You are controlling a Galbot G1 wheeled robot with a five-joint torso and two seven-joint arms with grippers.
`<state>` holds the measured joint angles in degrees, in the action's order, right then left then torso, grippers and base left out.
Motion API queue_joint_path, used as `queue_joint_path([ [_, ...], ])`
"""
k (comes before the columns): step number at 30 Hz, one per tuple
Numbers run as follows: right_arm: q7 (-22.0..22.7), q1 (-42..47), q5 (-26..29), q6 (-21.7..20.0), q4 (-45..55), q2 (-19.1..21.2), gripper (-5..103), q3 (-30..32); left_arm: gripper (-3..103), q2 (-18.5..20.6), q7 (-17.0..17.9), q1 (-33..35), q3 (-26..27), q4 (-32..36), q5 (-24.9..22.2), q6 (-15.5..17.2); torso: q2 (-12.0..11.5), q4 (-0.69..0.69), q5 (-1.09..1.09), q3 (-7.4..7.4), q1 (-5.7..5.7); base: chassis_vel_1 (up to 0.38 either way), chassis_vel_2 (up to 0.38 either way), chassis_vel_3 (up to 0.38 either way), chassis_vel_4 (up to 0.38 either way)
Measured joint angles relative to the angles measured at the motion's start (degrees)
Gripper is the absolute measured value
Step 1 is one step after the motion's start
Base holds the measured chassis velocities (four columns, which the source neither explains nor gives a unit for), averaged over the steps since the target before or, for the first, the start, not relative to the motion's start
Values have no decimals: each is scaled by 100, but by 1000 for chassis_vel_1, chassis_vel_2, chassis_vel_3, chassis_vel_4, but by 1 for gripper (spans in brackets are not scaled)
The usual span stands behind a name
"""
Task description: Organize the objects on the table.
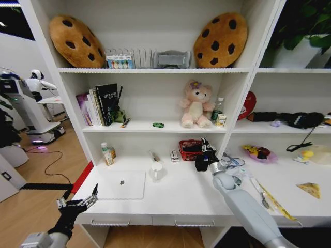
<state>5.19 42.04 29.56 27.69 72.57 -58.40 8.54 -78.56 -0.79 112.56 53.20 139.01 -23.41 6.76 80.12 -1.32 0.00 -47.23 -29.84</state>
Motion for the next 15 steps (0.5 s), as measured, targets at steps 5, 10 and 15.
queue_joint_path([
  [5, -102, -211, 0, 130, -421, -167, 13, -32, 100, 0, 0, 0, 0, 0, 0, 0, 0, -1, -1, 1, 0, 0, 0, 0, 0],
  [10, -268, -309, 186, 185, -773, -445, 13, -42, 100, 0, 0, 0, 0, 0, 0, 0, 1, -1, 0, 1, 0, 0, 0, 0, 0],
  [15, -309, -358, 197, 195, -907, -589, 13, -42, 100, 0, 0, 0, 0, 0, 1, 0, 1, 0, 0, 1, 0, 0, 0, 0, 0],
])
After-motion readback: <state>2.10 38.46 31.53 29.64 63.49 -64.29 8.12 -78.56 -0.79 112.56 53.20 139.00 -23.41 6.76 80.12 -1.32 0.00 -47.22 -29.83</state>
